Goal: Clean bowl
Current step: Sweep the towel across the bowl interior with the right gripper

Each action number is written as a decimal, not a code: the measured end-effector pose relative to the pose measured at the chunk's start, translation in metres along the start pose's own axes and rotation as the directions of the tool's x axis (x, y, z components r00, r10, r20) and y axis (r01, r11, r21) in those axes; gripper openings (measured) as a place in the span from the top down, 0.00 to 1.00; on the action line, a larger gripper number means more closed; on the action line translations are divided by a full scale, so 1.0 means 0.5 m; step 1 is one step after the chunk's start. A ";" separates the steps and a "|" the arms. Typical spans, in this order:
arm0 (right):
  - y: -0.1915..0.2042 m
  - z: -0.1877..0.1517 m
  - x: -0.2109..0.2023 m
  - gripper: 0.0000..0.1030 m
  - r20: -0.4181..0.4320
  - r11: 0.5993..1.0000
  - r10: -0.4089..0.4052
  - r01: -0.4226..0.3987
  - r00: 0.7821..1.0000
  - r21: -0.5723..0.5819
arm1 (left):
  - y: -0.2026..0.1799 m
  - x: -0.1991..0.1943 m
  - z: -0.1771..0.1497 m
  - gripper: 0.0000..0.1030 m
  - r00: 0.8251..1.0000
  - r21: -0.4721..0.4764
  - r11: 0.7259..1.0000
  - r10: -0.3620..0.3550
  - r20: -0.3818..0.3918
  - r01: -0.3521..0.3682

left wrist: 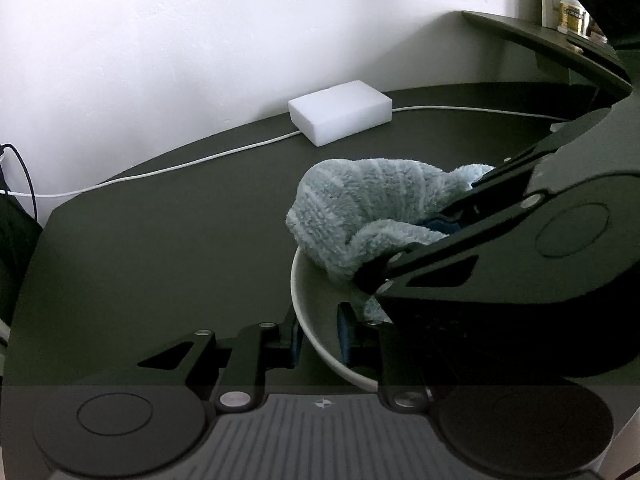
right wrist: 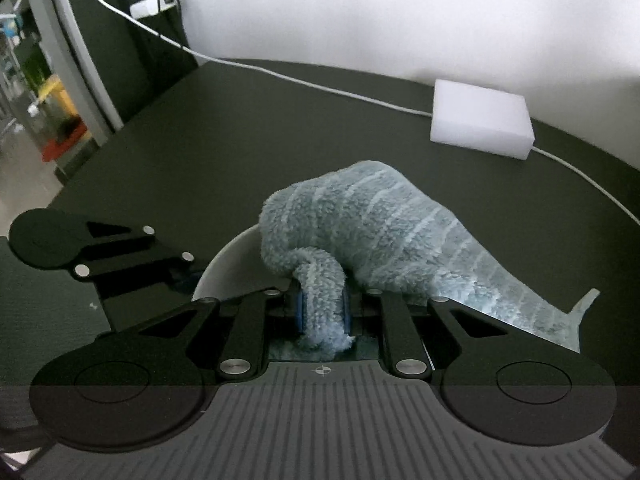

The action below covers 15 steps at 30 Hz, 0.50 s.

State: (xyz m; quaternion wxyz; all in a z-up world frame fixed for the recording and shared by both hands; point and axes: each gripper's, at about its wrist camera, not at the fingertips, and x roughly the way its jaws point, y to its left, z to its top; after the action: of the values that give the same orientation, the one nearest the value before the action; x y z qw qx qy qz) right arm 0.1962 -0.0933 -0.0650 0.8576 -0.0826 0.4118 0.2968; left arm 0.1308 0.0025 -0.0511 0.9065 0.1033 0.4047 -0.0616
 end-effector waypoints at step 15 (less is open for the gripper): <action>-0.050 -0.025 -0.190 0.83 0.200 0.998 -0.022 0.008 0.980 0.070 | 0.012 0.002 0.021 0.74 1.000 0.051 0.999 0.003 0.023 -0.004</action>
State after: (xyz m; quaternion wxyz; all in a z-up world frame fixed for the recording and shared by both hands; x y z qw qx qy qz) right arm 0.1563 -0.1603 -0.0039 0.8994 -0.0256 0.3325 0.2827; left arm 0.1403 0.0059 -0.0441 0.9082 0.1265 0.3924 -0.0715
